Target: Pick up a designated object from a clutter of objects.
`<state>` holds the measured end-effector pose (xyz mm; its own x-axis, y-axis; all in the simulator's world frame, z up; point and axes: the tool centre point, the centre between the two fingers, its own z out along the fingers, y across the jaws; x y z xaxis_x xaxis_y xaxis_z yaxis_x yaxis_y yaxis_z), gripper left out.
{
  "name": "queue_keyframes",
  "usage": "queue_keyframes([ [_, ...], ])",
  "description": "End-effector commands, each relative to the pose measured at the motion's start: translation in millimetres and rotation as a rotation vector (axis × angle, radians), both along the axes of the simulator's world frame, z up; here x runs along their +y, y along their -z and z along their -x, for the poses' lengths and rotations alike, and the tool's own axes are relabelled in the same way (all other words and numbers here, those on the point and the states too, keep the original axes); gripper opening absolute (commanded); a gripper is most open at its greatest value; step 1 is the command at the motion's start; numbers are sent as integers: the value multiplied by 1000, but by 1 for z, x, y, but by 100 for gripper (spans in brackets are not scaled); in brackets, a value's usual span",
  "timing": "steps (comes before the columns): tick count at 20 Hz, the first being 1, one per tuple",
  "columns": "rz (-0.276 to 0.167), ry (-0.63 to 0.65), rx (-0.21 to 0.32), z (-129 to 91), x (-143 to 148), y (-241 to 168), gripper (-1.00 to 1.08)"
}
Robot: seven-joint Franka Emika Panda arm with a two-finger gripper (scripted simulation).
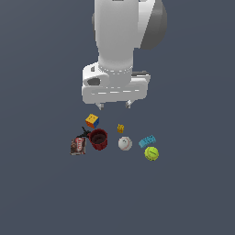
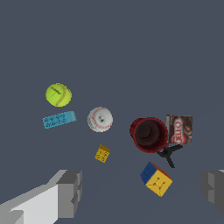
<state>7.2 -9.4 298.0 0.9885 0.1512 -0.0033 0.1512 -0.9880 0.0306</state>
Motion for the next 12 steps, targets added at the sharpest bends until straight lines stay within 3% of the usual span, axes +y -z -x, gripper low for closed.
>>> queue_keyframes([
  [1,-3,-30,1,1,-5,8,100],
  [12,-19,-217,6,14,-35,55,100],
])
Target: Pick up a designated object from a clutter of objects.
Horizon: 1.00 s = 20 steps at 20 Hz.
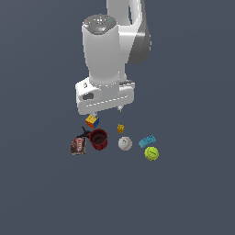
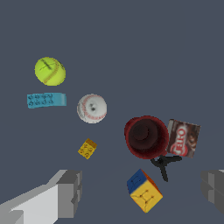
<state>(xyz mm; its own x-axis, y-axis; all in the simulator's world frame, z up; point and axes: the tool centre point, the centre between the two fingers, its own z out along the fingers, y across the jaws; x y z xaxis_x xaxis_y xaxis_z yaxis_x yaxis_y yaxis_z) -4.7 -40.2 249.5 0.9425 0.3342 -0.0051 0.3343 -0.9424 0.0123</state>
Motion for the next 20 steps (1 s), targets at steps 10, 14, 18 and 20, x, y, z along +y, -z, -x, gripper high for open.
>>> queue_keyframes([
  [10,-14,-208,1,22,-33,51,100],
  [14,-17,-279,0,32,-45,68,100],
  [18,-19,-350,0,42,-55,84,100],
  [20,-20,-385,0,48,-61,92,100],
])
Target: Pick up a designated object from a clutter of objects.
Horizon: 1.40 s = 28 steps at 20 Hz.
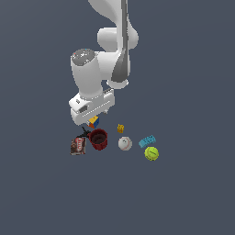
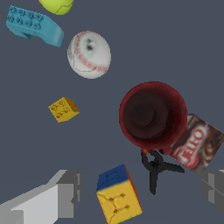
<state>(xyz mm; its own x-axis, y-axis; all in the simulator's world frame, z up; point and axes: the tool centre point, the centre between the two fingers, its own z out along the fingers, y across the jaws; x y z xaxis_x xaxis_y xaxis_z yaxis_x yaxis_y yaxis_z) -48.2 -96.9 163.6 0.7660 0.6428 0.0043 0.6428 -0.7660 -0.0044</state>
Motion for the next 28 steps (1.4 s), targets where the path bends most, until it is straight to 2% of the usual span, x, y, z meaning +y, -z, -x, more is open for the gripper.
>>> queue_keyframes([
  [1,-1,-45,-1,7,-7,10,100],
  [16,2,-297,-2,56,-41,62,100],
  [28,6,-392,-1,78,-53,79,100],
])
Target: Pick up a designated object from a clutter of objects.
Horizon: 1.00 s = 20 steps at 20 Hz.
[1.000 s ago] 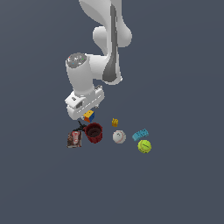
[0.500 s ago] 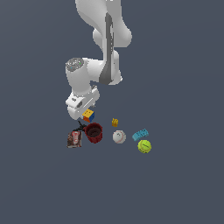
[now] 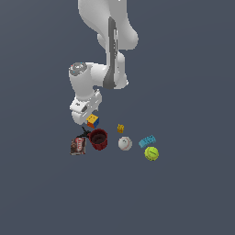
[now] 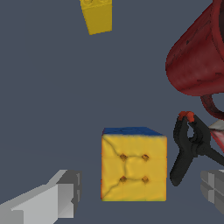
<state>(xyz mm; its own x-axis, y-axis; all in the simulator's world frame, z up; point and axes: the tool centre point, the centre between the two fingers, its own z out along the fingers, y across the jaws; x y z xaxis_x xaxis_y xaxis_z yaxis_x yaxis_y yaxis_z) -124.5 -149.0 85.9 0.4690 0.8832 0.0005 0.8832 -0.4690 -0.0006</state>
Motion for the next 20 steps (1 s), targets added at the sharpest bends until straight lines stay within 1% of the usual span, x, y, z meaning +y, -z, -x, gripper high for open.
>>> queue_keyframes([
  [1,1,-10,0,2,-1,1,100],
  [9,0,-8,0,2,-1,7,100],
  [20,1,-10,0,3,-1,47,100],
])
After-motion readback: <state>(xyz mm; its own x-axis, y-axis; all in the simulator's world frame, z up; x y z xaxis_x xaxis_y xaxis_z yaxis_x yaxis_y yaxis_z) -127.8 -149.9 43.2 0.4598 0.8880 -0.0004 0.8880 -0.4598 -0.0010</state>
